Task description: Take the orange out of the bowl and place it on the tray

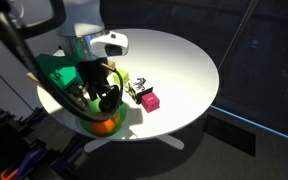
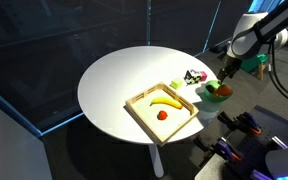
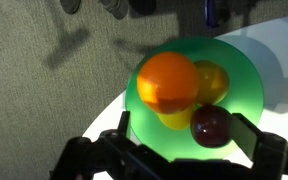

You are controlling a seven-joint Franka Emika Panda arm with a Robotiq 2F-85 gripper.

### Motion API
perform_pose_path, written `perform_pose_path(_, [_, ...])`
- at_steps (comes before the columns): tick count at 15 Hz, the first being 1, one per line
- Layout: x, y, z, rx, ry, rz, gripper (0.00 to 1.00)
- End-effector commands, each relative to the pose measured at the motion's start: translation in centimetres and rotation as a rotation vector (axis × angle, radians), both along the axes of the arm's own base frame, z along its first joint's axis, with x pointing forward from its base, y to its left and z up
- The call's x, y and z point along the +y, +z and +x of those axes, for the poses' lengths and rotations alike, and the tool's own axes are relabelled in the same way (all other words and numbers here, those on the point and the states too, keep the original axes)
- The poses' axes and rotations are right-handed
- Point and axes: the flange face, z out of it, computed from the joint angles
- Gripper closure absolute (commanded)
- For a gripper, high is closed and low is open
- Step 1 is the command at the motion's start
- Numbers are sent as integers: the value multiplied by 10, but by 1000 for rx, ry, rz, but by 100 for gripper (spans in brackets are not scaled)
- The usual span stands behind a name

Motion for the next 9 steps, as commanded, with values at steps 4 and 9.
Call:
perform_pose_path(4, [-5,-12,-3,12,18,16,0])
perform_pose_path(9, [-6,-17,-4,24,16,16,0])
